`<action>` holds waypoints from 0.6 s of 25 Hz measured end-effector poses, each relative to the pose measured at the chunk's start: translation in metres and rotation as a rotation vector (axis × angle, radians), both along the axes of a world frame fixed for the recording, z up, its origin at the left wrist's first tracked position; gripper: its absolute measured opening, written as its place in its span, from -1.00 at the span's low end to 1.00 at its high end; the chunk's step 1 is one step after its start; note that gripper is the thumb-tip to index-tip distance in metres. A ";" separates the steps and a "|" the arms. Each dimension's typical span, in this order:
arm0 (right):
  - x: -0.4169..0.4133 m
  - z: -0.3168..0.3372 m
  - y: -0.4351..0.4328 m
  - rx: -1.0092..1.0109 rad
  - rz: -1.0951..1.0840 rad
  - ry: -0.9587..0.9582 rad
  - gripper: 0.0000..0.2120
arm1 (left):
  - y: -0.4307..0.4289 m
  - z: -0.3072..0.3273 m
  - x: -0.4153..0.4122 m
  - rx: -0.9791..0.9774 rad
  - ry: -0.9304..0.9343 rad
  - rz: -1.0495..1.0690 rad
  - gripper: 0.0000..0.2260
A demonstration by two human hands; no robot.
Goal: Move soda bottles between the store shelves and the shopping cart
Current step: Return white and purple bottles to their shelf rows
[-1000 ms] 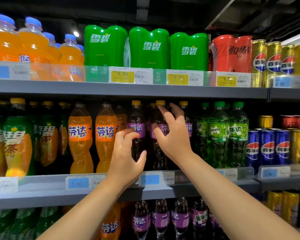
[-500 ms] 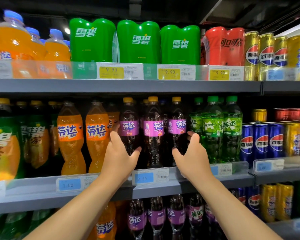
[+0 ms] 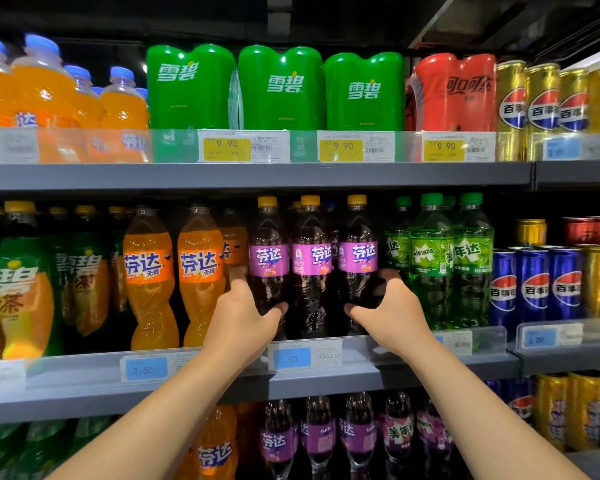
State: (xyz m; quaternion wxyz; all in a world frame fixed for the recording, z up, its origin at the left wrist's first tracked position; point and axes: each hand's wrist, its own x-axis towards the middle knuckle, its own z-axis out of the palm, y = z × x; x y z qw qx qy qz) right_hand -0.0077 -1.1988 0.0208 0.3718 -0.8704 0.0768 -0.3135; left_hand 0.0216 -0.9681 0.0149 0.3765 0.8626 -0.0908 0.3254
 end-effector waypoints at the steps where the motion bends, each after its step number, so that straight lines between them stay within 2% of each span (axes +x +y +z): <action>1: -0.002 -0.001 -0.001 0.004 0.024 -0.012 -0.53 | 0.000 -0.001 -0.001 0.009 -0.020 -0.017 -0.60; 15: -0.010 -0.003 -0.011 -0.006 0.171 -0.043 -0.56 | 0.014 -0.003 -0.013 0.055 -0.118 -0.180 -0.59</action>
